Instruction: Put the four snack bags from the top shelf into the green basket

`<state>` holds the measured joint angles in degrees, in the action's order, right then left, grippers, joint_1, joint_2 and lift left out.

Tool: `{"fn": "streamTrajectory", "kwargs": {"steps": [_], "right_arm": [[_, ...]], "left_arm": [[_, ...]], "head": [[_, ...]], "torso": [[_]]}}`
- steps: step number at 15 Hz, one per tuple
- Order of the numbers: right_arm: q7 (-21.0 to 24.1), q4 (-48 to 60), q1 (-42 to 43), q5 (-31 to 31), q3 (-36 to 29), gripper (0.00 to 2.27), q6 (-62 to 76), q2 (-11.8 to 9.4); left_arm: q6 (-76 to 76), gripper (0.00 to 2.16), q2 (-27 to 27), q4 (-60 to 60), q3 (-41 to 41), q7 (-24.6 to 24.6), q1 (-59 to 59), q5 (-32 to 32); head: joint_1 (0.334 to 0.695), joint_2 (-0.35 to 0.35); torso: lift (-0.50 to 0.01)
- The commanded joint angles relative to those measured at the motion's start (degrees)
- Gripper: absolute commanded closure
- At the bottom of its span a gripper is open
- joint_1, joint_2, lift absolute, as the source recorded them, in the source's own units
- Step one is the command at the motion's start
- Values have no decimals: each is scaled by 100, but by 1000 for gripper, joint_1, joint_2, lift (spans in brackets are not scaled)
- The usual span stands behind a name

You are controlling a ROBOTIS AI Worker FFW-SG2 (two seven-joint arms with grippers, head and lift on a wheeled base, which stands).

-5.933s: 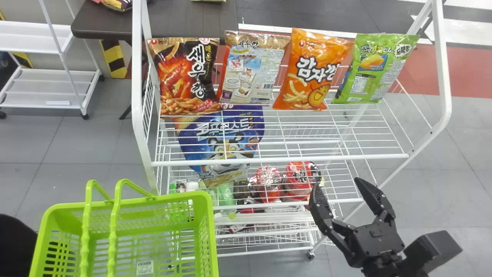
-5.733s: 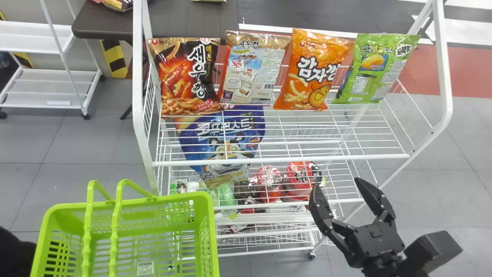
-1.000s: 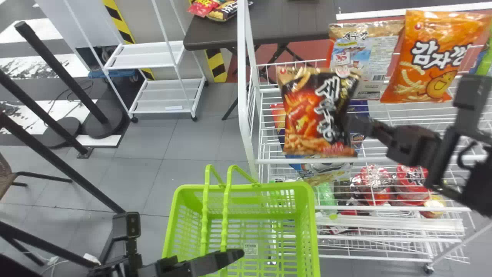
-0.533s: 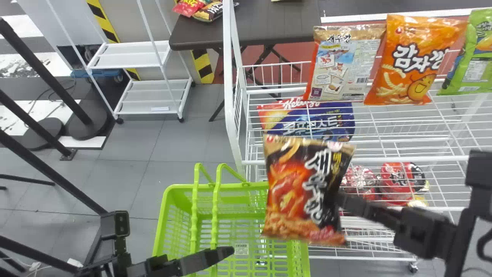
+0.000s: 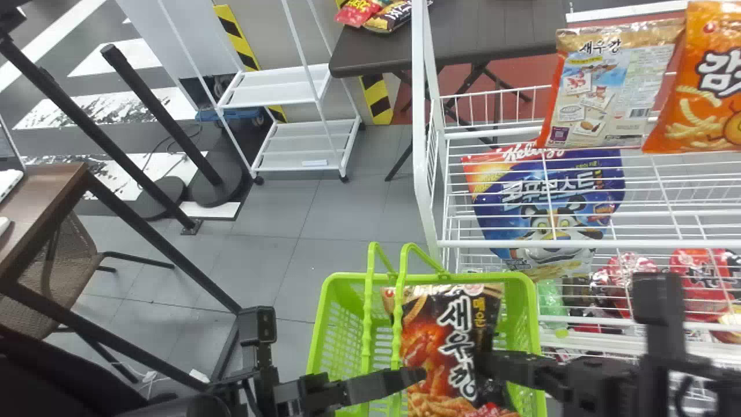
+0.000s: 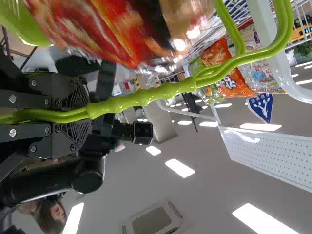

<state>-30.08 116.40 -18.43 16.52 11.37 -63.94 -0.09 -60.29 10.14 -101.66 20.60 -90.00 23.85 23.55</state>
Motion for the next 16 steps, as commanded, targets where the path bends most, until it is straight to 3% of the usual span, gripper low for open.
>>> {"fn": "streamTrajectory", "kwargs": {"steps": [1, 2, 3, 4, 5, 10, 13, 16], "right_arm": [[222, -513, 367, -360, 647, 2233, 193, 14], [293, -768, 560, -369, 858, 2128, 298, 14], [337, -1049, 727, -360, 1087, 1808, 615, 14], [416, -1242, 824, -360, 1307, 809, 1072, 14], [477, -1269, 868, -369, 1412, -1, 1107, 14], [407, -363, 481, -272, 920, 60, 879, -52], [424, 630, 112, -448, -29, 63, 738, -131], [635, 867, 384, -457, -864, 63, 545, -123]], "left_arm": [[-14, 2148, -3, -12, -3, -57, 14, 0], [-14, 2148, -3, -21, -3, -57, 23, 0], [-14, 2148, -12, -29, -12, -57, 32, 0], [-14, 2148, -12, -29, -12, -57, 32, 0], [-14, 2148, -12, -38, -12, -57, 41, 0], [-14, 2145, 15, -38, 6, -57, 67, 44], [-14, 2145, 59, -38, -3, -57, 76, 106], [-14, 2148, 103, -29, 6, -57, 85, 132]], "head": [[695, 350], [695, 350], [695, 350], [695, 350], [695, 350], [695, 350], [695, 350], [695, 350]], "torso": [[0], [0], [0], [0], [0], [0], [0], [0]]}}
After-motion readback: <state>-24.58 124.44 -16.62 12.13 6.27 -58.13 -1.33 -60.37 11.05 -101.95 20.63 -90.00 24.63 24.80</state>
